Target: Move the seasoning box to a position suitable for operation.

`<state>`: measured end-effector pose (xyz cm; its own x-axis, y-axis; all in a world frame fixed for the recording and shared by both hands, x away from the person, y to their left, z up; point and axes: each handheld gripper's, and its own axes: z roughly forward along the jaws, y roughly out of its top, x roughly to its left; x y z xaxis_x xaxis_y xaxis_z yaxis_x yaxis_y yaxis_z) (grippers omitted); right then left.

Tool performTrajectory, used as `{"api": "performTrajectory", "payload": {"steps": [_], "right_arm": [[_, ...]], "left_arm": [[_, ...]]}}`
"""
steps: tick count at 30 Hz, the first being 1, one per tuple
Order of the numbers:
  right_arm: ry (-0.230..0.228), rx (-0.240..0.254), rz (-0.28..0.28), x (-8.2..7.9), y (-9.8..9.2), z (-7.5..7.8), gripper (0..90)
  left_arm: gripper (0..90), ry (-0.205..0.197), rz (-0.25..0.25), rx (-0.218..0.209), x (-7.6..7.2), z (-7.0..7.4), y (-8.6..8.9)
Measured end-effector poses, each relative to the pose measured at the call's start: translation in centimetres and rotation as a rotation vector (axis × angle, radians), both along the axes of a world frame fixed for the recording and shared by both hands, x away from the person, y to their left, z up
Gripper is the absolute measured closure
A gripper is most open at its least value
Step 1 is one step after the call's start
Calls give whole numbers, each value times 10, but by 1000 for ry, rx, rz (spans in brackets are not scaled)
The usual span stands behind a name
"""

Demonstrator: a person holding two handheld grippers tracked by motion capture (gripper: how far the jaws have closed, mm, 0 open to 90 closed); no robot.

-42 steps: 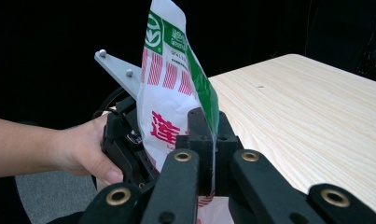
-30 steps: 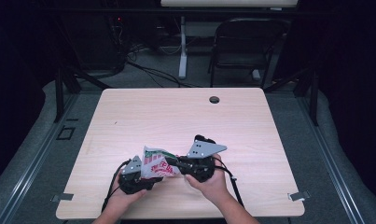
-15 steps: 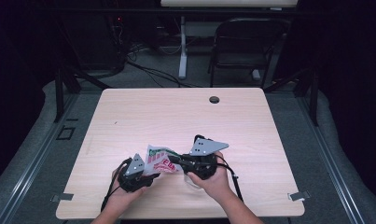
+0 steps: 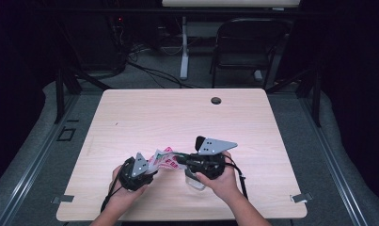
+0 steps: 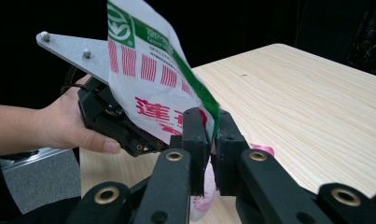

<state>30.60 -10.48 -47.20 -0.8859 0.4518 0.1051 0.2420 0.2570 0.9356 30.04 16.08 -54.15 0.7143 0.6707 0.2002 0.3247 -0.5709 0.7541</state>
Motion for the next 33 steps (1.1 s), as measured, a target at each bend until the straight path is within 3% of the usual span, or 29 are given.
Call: {"api": "performTrajectory", "payload": {"steps": [17,33], "right_arm": [[-3,-3,-30,-2,-17,2,900],[-3,-24,-61,-5,-29,-4,900]], "left_arm": [[641,-127,16,123,3,13,-16],[643,-200,17,218,6,18,-29]]}}
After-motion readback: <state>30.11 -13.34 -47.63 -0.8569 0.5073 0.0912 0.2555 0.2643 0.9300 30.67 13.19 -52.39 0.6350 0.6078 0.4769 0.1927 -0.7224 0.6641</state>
